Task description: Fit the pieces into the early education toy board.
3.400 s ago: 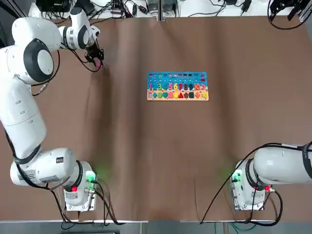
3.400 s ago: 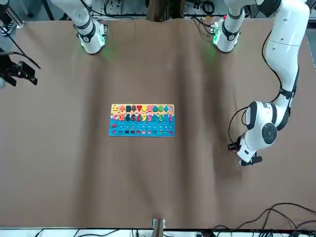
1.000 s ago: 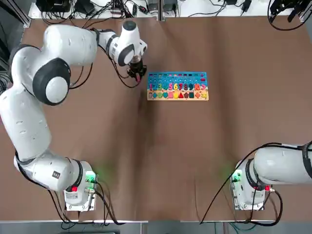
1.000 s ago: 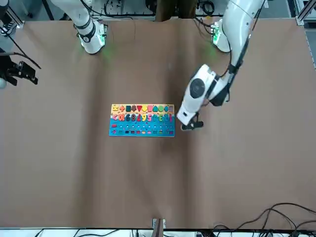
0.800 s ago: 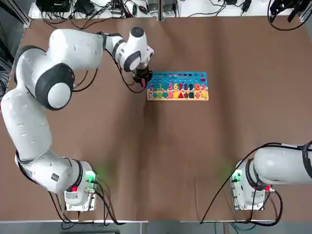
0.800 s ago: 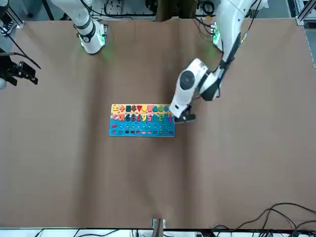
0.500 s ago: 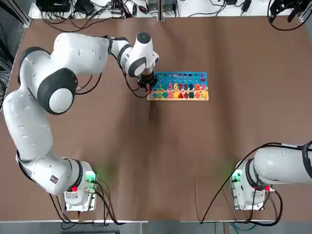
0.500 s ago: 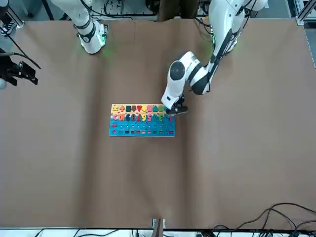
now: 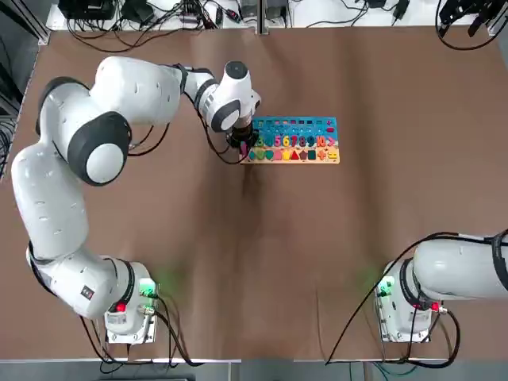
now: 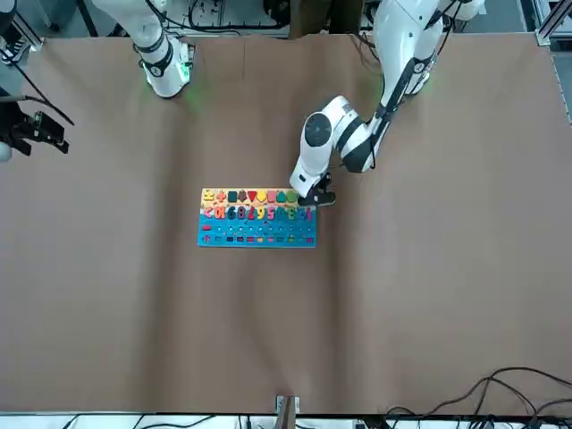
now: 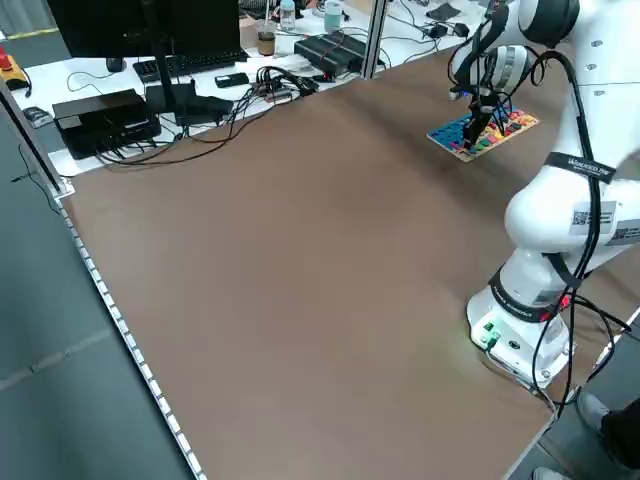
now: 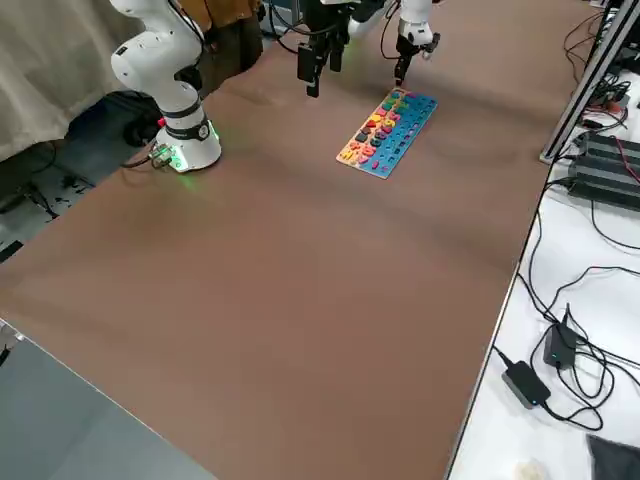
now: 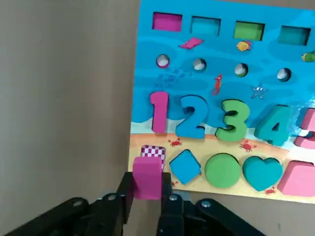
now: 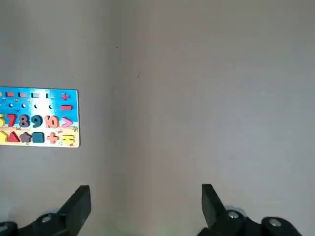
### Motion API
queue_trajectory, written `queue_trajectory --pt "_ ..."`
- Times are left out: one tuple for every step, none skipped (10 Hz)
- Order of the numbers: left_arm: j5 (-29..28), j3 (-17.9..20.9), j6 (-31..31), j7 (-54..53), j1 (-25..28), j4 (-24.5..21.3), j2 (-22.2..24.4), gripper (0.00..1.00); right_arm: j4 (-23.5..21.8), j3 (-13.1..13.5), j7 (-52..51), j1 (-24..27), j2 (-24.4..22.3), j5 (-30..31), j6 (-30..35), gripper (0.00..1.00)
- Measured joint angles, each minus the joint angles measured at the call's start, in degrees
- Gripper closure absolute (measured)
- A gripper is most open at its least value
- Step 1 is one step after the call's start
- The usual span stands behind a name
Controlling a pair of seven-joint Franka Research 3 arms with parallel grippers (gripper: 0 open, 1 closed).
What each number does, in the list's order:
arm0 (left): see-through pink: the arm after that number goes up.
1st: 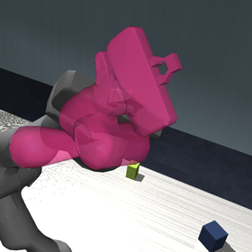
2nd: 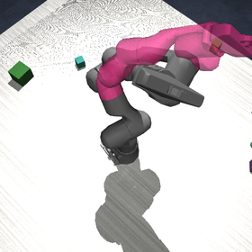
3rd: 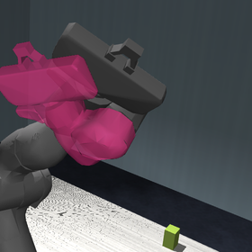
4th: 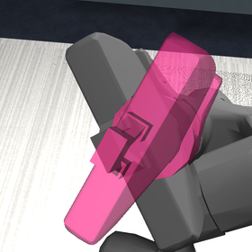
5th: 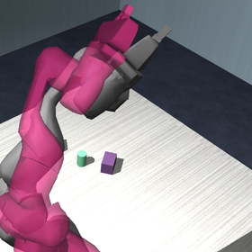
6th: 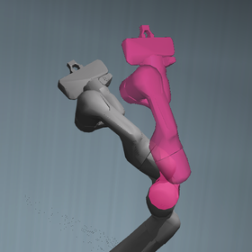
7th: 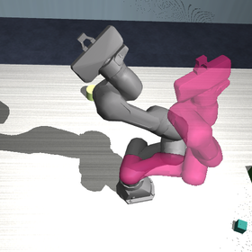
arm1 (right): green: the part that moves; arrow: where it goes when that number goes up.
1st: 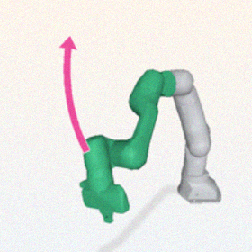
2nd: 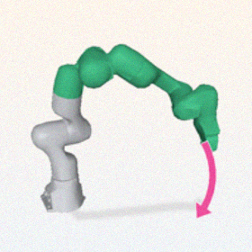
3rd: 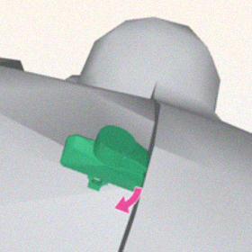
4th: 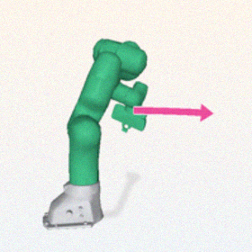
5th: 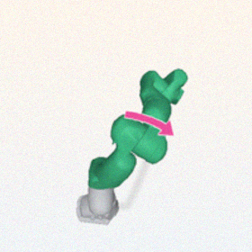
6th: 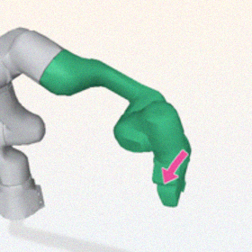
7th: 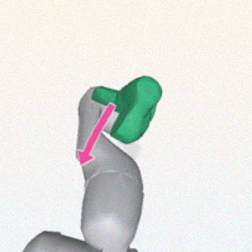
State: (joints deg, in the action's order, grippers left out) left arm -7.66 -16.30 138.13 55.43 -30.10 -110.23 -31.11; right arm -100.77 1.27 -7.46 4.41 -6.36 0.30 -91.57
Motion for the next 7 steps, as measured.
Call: queue_trajectory --pt "0.0 0.0 0.2 0.0 0.0 0.0 -0.2 0.74 0.0 0.0 0.0 0.0 0.0 0.0 0.0 0.01" --pt "0.0 0.0 0.3 0.0 0.0 0.0 -0.4 0.74 0.0 0.0 0.0 0.0 0.0 0.0 0.0 0.01" --pt "0.0 0.0 0.4 0.0 0.0 0.0 -0.6 0.74 0.0 0.0 0.0 0.0 0.0 0.0 0.0 0.01" --pt "0.0 0.0 0.4 0.0 0.0 0.0 -0.8 0.74 0.0 0.0 0.0 0.0 0.0 0.0 0.0 0.01" --pt "0.0 0.0 0.4 0.0 0.0 0.0 -0.9 0.74 0.0 0.0 0.0 0.0 0.0 0.0 0.0 0.01" --pt "0.0 0.0 0.5 0.0 0.0 0.1 -1.1 0.74 0.0 0.0 0.0 0.0 0.0 0.0 0.0 0.01" --pt "0.0 0.0 0.6 0.0 0.0 0.2 -1.3 0.74 0.0 0.0 0.0 0.0 0.0 0.0 0.0 0.01"
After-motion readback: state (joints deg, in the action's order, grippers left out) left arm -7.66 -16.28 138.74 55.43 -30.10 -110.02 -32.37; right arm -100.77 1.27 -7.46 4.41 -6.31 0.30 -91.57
